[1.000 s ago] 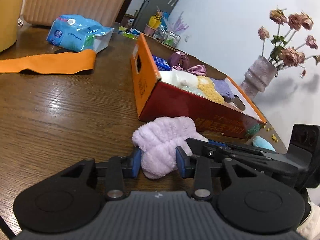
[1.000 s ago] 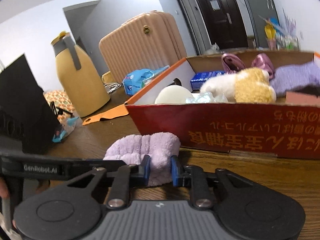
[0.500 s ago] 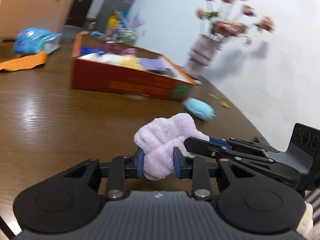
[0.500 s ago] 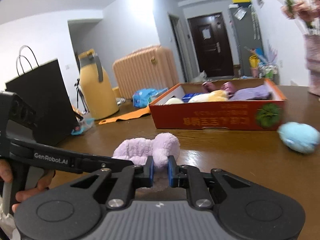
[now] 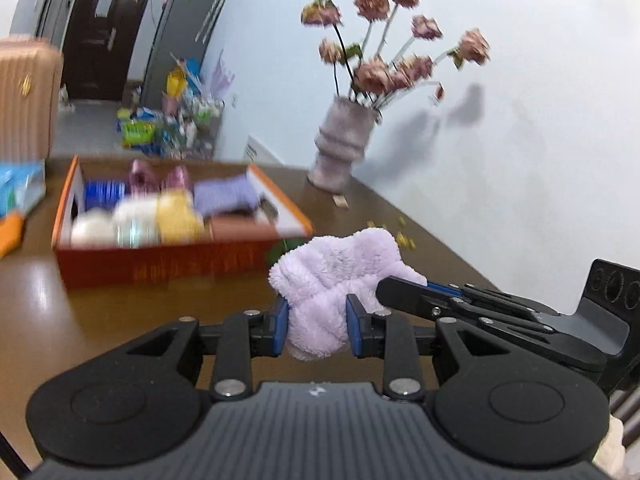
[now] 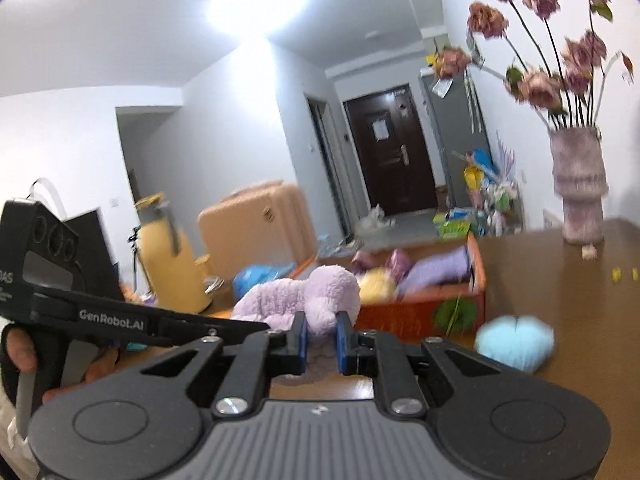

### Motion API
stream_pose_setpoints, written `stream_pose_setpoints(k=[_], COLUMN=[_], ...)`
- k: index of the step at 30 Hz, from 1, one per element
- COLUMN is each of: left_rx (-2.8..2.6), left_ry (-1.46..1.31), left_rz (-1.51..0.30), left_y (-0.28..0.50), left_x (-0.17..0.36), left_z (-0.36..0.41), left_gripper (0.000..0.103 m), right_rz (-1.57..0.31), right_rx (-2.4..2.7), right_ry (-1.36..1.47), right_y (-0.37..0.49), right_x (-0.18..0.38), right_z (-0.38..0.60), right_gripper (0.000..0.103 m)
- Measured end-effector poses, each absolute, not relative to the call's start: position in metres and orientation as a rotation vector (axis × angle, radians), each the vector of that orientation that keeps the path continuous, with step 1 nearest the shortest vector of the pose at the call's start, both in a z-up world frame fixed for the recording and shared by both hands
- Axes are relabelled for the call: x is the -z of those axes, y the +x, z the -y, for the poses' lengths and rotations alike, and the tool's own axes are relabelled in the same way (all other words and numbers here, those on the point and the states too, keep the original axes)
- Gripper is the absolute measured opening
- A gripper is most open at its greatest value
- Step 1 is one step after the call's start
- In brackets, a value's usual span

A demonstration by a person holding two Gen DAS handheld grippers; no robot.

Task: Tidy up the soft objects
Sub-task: 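Carry the headband with both tools into the box and open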

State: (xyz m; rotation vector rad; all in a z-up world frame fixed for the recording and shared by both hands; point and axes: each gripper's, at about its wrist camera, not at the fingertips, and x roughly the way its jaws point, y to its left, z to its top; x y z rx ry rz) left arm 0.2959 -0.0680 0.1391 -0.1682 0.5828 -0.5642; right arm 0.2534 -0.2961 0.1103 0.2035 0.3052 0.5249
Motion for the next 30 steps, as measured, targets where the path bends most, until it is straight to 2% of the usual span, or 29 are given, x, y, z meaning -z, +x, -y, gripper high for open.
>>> stream_pose_setpoints(k=[7, 10, 14, 19, 26, 29, 30], left_rx=[0.52, 0.517, 0.495, 0.472, 0.438, 0.424, 0.42], left_ry=[-0.178, -0.15, -0.138, -0.098, -0.12, -0.116, -0.123], left_rz=[-0.622, -0.643, -0.776, -0.852, -0.989, -0.996, -0.998], left_y=[0.439, 0.498, 0.572, 0.611, 0.623, 0.62, 0.619], left_x=[-0.156, -0.141, -0.099, -0.062, -0.053, -0.052, -0.053], left_z=[0.089, 0.102, 0.113, 0.116, 0.111, 0.11, 0.109], left_gripper=[0.029, 0.03, 0.03, 0.03, 0.03, 0.033, 0.037], right_rz=[-0.385, -0.43, -0.544, -0.648, -0.792, -0.799, -0.789], right_rx=[-0.469, -0.417, -0.357, -0.313, -0.361, -0.353, -0.344], right_ry=[0.203, 0.139, 0.086, -0.018, -0.099, -0.151, -0.152], right_y=[0.401, 0.461, 0.534, 0.578, 0.599, 0.6, 0.601], right_x=[-0.138, -0.129, -0.097, -0.065, -0.059, -0.057, -0.059], right_z=[0.303, 0.295, 0.287, 0.272, 0.258, 0.254, 0.254], right_gripper=[0.013, 0.014, 0.014, 0.015, 0.016, 0.017, 0.017])
